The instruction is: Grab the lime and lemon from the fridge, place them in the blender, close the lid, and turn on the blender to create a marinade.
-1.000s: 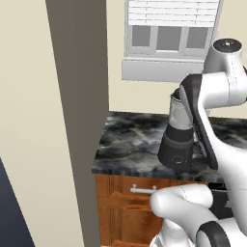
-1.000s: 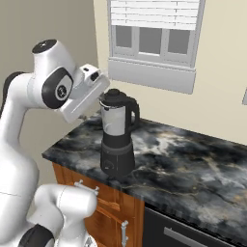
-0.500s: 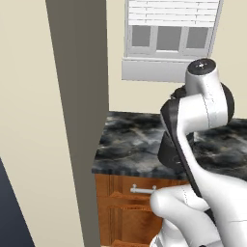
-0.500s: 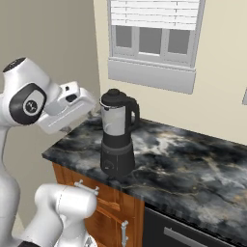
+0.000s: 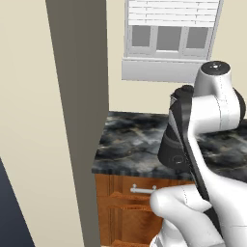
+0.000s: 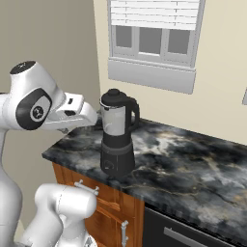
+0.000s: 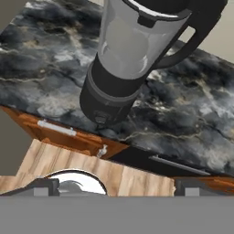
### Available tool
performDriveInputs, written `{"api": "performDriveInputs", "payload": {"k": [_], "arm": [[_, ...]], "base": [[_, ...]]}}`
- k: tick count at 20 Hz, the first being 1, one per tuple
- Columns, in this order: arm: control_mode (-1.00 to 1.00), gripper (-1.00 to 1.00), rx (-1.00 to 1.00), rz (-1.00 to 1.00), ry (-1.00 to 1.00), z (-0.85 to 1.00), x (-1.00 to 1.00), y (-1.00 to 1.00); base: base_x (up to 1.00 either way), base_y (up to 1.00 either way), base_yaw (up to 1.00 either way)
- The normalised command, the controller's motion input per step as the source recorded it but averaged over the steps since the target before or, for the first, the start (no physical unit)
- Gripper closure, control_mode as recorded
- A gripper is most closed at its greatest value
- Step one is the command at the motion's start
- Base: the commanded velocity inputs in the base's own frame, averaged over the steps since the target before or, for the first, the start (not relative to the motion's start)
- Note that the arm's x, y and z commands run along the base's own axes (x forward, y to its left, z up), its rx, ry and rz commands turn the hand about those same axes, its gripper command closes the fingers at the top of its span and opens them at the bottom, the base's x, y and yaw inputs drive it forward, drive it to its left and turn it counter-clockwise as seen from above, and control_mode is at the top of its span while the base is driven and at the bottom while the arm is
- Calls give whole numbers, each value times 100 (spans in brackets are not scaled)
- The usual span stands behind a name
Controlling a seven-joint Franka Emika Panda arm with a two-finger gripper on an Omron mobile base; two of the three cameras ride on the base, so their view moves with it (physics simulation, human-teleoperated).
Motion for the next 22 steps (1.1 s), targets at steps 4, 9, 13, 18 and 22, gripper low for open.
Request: {"api": "performDriveInputs", "payload": {"k": [4,9,13,18,22], "arm": [[-100,-100,8,-17,-22,-31,0,0],[-100,-100,0,-7,-11,-10,0,0],[-100,100,0,0,0,-11,-10,-2],[-100,100,0,0,4,-20,-6,0],[-100,100,0,0,5,-24,-1,0]], "base": [[0,0,0],[0,0,0],[0,0,0],[0,0,0],[0,0,0]]}}
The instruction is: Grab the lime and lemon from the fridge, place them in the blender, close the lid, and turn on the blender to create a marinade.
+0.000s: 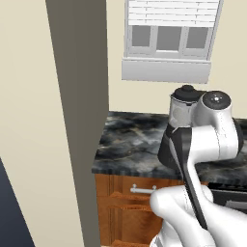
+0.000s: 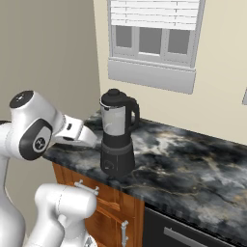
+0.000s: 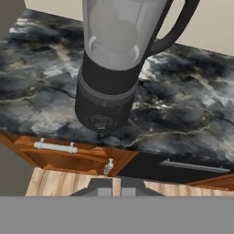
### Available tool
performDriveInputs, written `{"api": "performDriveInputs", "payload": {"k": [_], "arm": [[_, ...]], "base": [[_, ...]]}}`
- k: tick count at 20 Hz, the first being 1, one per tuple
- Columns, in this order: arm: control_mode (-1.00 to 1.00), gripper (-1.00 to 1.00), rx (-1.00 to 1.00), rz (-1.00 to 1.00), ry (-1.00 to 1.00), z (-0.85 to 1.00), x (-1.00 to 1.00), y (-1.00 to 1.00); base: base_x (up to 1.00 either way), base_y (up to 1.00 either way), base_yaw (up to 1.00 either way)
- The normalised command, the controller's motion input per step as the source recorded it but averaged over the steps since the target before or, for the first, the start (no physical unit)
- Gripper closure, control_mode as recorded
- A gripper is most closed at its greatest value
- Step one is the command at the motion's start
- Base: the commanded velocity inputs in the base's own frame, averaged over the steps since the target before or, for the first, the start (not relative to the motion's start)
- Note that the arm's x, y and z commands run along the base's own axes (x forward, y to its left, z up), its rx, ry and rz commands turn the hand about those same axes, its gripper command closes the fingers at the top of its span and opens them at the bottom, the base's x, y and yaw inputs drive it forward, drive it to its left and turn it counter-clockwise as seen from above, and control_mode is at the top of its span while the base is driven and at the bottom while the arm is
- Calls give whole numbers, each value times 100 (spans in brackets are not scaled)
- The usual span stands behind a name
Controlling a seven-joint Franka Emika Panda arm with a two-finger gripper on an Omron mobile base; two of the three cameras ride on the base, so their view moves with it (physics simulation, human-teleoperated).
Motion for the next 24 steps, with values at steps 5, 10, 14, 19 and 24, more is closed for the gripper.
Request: {"api": "performDriveInputs", "payload": {"k": [5,10,14,19,24], "arm": [[-100,100,0,-1,0,-32,0,0],[-100,100,1,-2,0,-31,0,-1],[-100,100,5,-3,0,-23,8,-9],[-100,100,7,-2,1,-5,20,-14],[-100,100,5,-1,0,-12,22,-12]], "base": [[0,0,0],[0,0,0],[0,0,0],[0,0,0],[0,0,0]]}}
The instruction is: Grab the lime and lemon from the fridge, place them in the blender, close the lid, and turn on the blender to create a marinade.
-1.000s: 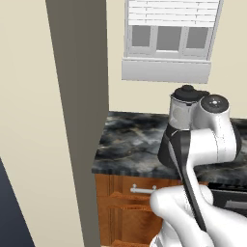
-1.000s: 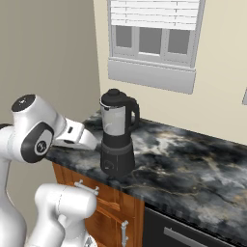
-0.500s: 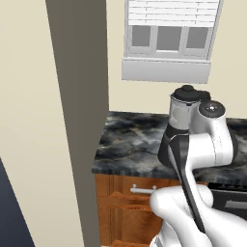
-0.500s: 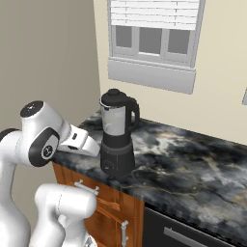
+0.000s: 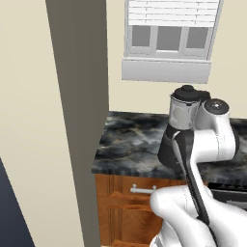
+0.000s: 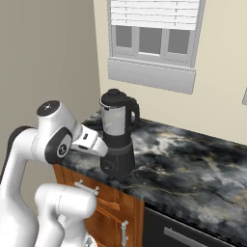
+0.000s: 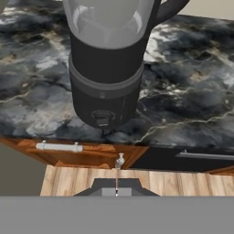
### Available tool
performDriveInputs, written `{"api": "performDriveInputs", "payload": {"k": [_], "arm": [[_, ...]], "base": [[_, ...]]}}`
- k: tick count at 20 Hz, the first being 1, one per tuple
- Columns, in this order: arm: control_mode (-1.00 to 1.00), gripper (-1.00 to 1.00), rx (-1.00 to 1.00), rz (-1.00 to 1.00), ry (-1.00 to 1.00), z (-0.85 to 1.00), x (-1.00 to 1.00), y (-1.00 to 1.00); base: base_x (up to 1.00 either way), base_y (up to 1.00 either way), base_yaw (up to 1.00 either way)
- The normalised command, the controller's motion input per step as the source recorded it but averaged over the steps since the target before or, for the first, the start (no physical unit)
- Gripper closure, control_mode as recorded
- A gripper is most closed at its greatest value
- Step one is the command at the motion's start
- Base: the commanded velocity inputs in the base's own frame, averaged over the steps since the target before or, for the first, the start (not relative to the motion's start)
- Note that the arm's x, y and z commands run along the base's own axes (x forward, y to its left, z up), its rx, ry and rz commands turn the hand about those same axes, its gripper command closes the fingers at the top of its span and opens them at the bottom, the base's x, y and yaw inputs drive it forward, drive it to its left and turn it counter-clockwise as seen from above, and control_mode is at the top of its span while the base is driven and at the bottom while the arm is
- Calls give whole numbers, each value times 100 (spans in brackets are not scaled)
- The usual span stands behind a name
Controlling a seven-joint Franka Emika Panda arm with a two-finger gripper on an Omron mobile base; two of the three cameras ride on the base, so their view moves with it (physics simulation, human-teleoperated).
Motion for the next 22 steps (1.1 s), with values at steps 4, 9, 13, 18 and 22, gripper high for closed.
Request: {"api": "performDriveInputs", "payload": {"k": [4,9,13,18,22], "arm": [[-100,100,2,-2,0,-19,17,-1],[-100,100,0,-2,0,-24,13,0],[-100,100,0,-2,0,-26,15,0],[-100,100,0,-2,0,-22,18,-1],[-100,100,0,-1,0,-19,21,-1]], "base": [[0,0,0],[0,0,0],[0,0,0],[0,0,0],[0,0,0]]}}
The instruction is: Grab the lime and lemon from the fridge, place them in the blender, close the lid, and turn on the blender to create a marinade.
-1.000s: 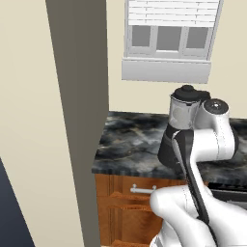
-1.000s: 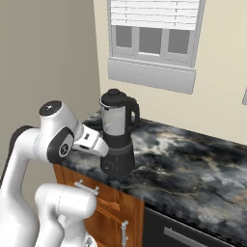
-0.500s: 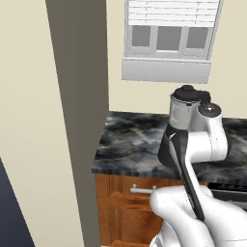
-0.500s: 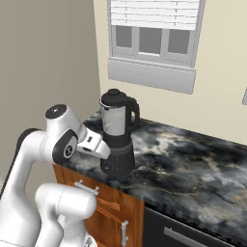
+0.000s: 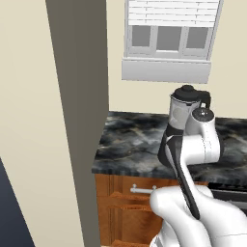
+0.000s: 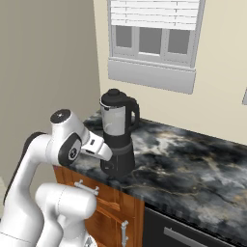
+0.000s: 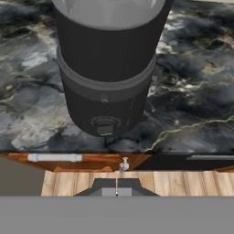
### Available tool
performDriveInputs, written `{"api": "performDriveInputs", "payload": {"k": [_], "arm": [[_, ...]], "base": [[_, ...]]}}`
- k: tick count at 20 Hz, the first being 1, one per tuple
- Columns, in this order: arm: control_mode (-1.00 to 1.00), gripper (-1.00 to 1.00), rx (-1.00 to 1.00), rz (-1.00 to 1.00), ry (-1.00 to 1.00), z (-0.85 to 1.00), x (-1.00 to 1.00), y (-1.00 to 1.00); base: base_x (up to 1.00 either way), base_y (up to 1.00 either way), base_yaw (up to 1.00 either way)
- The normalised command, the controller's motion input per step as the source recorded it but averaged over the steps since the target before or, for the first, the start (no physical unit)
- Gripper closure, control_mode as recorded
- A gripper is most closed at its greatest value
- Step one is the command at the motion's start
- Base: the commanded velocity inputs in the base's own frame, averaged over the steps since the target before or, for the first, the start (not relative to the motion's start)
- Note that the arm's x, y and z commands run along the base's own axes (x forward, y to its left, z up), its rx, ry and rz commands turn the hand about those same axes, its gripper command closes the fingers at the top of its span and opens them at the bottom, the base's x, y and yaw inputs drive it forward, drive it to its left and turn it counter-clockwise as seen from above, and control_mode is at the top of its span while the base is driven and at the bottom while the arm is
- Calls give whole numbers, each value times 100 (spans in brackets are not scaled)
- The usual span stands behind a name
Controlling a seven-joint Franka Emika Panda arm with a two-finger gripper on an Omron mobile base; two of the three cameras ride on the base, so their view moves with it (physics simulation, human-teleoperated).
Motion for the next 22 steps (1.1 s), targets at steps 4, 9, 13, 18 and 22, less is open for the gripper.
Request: {"api": "performDriveInputs", "payload": {"k": [4,9,13,18,22], "arm": [[-100,100,0,-1,0,-19,21,-5],[-100,100,1,0,0,-14,22,-15],[-100,100,2,0,0,-10,27,-17],[-100,100,0,-1,0,-7,35,-4],[-100,100,0,-5,0,-3,34,0]], "base": [[0,0,0],[0,0,0],[0,0,0],[0,0,0],[0,0,0]]}}
